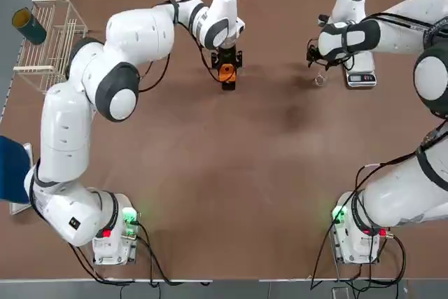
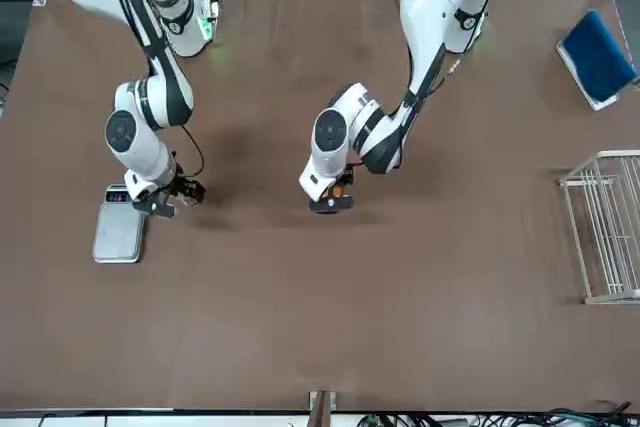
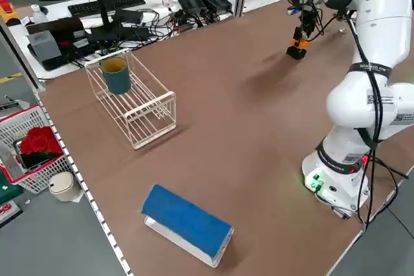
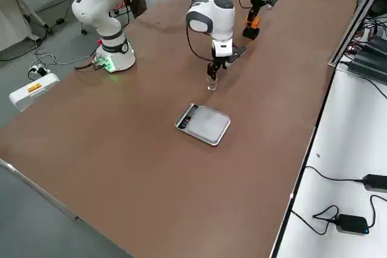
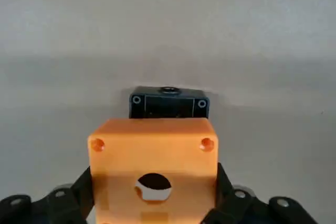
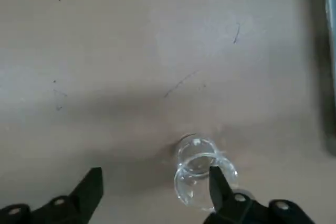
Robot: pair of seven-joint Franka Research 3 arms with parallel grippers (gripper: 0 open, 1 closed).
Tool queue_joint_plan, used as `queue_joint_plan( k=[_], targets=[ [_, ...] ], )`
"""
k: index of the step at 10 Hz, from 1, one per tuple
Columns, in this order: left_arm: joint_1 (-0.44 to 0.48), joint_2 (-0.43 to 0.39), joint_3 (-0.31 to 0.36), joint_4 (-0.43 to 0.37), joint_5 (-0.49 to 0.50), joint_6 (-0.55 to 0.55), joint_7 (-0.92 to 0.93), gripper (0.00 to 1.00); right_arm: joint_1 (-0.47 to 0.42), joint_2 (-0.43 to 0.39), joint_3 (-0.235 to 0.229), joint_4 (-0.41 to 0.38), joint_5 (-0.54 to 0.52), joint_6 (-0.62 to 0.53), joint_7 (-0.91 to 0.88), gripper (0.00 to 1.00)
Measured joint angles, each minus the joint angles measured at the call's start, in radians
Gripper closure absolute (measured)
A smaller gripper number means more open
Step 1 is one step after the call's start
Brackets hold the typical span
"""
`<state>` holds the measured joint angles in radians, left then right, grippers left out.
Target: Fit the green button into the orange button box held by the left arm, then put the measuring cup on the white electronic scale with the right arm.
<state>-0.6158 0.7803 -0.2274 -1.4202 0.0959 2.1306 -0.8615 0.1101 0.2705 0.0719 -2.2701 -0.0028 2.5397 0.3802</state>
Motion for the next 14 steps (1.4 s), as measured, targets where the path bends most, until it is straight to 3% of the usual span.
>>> queue_joint_plan(
  k=[2,8,11,14],
  targets=[
    [-0.003,0.006,0.0,0.0,0.005,0.005,-0.007,0.14,0.003,0.001,-0.001,-0.004,0.0,0.0,0.004,0.22],
    [-0.003,0.01,0.0,0.0,0.006,0.006,-0.007,0.14,0.003,0.001,-0.002,-0.028,0.0,0.0,0.005,0.33],
    [-0.003,0.011,0.0,0.0,0.006,0.006,-0.007,0.14,0.003,0.001,-0.002,-0.029,0.0,0.005,0.006,0.45],
    [-0.003,0.011,0.0,0.0,0.006,0.012,-0.007,0.14,0.001,0.007,-0.007,-0.032,0.0,0.016,0.006,0.5]
  ],
)
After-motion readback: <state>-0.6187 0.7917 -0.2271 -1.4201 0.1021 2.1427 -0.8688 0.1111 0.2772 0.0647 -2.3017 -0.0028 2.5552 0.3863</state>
